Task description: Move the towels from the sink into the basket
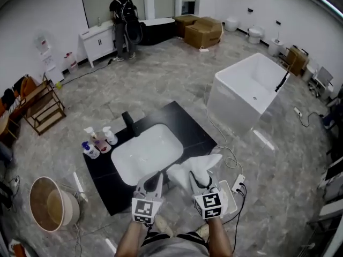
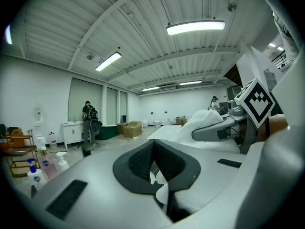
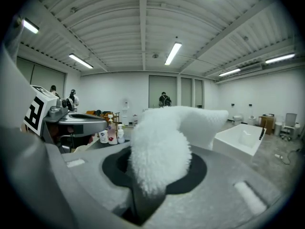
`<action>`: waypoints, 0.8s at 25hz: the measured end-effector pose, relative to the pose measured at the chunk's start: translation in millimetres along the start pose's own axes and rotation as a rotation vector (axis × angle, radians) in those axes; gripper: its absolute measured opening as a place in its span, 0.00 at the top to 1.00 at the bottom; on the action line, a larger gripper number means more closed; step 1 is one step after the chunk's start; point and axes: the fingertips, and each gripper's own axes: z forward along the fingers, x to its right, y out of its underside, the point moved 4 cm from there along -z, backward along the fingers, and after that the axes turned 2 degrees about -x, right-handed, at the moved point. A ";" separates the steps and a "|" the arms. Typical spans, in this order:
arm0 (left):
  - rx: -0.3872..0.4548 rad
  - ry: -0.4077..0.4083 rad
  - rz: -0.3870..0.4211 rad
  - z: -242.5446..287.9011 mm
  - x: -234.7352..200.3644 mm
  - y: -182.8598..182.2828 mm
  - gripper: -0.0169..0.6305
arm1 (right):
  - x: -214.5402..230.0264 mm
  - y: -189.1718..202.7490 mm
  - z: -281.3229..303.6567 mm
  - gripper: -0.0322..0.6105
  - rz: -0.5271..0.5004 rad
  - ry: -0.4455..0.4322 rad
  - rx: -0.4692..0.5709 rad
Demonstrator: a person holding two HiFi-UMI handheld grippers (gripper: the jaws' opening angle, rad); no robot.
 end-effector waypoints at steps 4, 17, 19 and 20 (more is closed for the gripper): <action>-0.002 0.113 0.017 36.7 52.8 -5.1 0.96 | 52.5 22.5 -38.8 0.76 0.039 0.116 -0.018; -0.023 0.422 0.053 134.0 223.1 -1.3 0.96 | 188.3 110.2 -154.6 0.76 0.156 0.397 -0.096; -0.040 0.457 0.056 146.2 247.3 4.0 0.96 | 204.3 126.5 -167.5 0.76 0.177 0.417 -0.112; -0.050 0.472 0.057 152.7 259.0 7.4 0.96 | 212.7 135.3 -172.7 0.76 0.186 0.423 -0.120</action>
